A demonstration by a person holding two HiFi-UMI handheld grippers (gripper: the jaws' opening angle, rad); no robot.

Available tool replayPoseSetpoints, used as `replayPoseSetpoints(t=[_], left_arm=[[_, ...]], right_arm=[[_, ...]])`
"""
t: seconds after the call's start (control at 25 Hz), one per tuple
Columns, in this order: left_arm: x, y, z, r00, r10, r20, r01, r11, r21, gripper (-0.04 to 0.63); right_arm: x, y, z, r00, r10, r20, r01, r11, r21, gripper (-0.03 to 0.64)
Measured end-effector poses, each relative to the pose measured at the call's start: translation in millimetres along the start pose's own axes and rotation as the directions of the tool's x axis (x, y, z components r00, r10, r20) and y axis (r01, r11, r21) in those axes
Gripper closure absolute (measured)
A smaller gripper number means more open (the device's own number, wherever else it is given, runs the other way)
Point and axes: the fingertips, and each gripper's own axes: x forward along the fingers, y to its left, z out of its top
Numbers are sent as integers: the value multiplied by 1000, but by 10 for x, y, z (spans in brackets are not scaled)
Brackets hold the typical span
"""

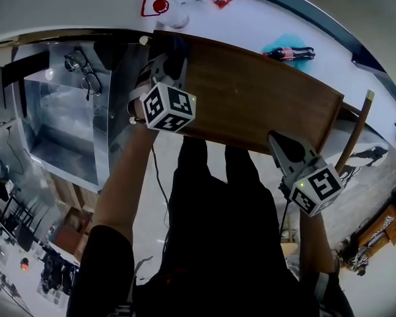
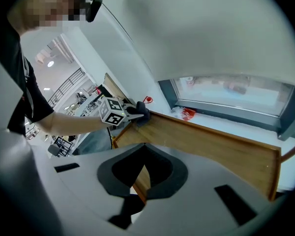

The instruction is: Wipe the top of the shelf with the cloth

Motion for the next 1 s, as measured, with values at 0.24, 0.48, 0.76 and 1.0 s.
replayPoseSetpoints(t=[0.24, 0.48, 0.76, 1.0], left_arm=[[200, -278, -55, 997, -83, -5, 83, 997, -1, 560], [317, -522, 24, 990, -144, -8, 144, 989, 17, 560], [415, -868, 261, 978, -207, -12, 207, 977, 43, 560], [509, -1215, 543, 967, -254, -9, 254, 965, 67, 560]], right_arm=[[-49, -55, -82, 1000, -4, 21, 3, 999, 46, 612], [-153, -115, -171, 999, -10, 38, 8, 997, 71, 612], [-391, -236, -248, 997, -32, 72, 25, 995, 100, 612], [-603, -349, -321, 993, -51, 109, 36, 991, 130, 613]])
